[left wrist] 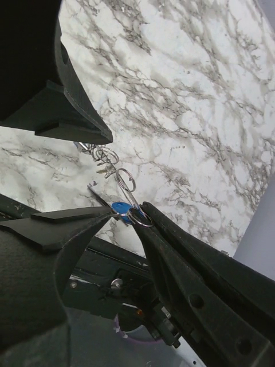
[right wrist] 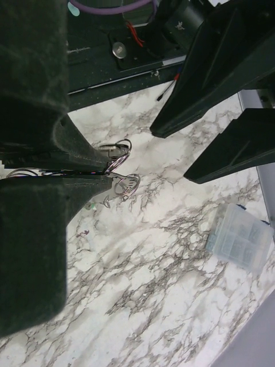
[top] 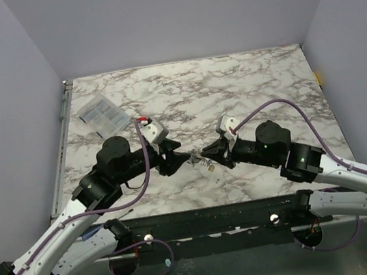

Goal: Put the keys on the keyring

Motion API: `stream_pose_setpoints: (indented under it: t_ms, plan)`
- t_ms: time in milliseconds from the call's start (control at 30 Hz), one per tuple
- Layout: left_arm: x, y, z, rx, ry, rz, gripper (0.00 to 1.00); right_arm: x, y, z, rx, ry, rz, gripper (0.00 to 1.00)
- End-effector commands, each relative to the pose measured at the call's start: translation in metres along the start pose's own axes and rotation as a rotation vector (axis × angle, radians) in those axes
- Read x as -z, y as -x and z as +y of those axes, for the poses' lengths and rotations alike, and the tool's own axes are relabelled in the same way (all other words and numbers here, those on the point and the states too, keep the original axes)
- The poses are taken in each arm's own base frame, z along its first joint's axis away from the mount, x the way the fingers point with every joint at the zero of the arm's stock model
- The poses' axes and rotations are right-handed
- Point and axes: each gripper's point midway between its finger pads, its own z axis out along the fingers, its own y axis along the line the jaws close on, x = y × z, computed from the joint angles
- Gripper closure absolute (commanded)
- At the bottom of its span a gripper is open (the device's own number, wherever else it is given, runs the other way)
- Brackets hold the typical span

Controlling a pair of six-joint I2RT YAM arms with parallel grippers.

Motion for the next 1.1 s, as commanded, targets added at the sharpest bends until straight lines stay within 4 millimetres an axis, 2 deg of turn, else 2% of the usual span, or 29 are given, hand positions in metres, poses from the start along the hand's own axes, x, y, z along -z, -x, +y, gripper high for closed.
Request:
stream_pose_setpoints:
  t_ms: [0, 233, 533, 700, 800, 867, 933, 1067]
  plan:
    - [0.017, 0.018, -0.01, -0.08, -0.034, -0.035, 0.47, 0.006, 0.02, 0.013, -0.019, 0.061, -0.076, 0.99]
    - [0.023, 0.025, -0.028, -0.134, -0.134, -0.065, 0.47, 0.014, 0.037, 0.026, -0.058, 0.132, -0.125, 0.99]
    - [0.027, 0.047, -0.054, -0.19, -0.278, -0.146, 0.42, 0.013, 0.056, 0.029, -0.14, 0.141, -0.137, 0.99]
    - [0.026, 0.047, -0.059, -0.134, -0.304, -0.152, 0.43, 0.016, 0.065, 0.026, -0.166, 0.125, -0.15, 0.99]
    - [0.023, 0.047, -0.056, -0.09, -0.284, -0.167, 0.5, 0.016, 0.066, 0.025, -0.171, 0.119, -0.146, 0.99]
    - [0.019, 0.046, -0.051, -0.06, -0.259, -0.171, 0.61, 0.016, 0.067, 0.025, -0.172, 0.119, -0.145, 0.99]
    - [0.017, 0.045, -0.05, -0.042, -0.255, -0.173, 0.67, 0.016, 0.068, 0.025, -0.175, 0.117, -0.147, 0.99]
    - [0.015, 0.048, -0.051, -0.009, -0.259, -0.188, 0.74, 0.017, 0.071, 0.025, -0.18, 0.119, -0.155, 0.99]
